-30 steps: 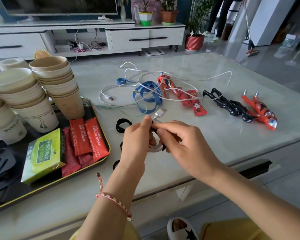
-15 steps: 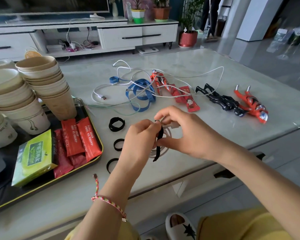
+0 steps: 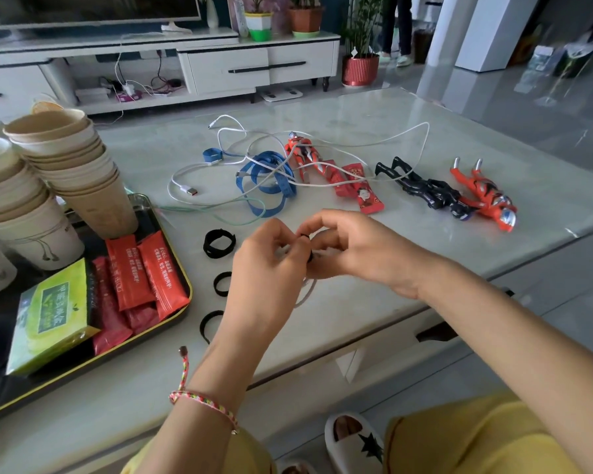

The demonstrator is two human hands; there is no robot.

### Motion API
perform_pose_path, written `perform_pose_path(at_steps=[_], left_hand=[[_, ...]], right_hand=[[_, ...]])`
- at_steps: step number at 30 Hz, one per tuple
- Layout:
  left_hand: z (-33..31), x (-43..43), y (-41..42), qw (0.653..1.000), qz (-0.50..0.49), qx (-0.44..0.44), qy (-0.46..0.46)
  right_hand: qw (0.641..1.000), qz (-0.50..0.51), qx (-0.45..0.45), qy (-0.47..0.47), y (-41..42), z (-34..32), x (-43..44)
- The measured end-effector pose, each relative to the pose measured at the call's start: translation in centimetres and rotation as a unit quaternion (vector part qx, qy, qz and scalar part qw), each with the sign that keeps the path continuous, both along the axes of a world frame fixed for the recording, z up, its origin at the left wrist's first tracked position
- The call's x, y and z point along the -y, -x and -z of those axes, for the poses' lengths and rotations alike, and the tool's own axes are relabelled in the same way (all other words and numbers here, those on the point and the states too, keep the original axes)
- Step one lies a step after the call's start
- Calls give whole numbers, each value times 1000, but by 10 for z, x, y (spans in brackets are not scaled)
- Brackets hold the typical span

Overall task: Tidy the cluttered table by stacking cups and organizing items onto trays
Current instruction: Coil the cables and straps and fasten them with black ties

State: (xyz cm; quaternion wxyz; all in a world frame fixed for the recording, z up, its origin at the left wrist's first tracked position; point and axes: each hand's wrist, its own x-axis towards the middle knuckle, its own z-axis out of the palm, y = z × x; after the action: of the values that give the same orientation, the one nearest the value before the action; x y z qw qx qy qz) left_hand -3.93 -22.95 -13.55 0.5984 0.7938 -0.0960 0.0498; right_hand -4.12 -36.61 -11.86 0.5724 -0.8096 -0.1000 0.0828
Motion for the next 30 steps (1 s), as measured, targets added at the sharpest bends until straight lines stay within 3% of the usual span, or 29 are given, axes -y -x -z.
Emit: perform_pose_path(at_steps=[4,8,13,18,22,30], left_hand=[[-2,-3,0,999,23,25,9],[-1,0,4,995,63,70,-42],[-2,-2,6,983,89,147,-69],[-2,-2,7,979,95,165,-73],[2,0,5,985,63,151,-62],[1,2,0,998,-27,24,46]], right_hand=[[960,32,-192,-202,-8,0,9],[948,65,-257,-177,-9,5,3],[930,19,-292,-222,-11,-1,9],[938,25,-254,-234,-12,-4,9],[967,31,-156,-201,-15,-6,3],[978,155,24,-138,-9,-3,-19]])
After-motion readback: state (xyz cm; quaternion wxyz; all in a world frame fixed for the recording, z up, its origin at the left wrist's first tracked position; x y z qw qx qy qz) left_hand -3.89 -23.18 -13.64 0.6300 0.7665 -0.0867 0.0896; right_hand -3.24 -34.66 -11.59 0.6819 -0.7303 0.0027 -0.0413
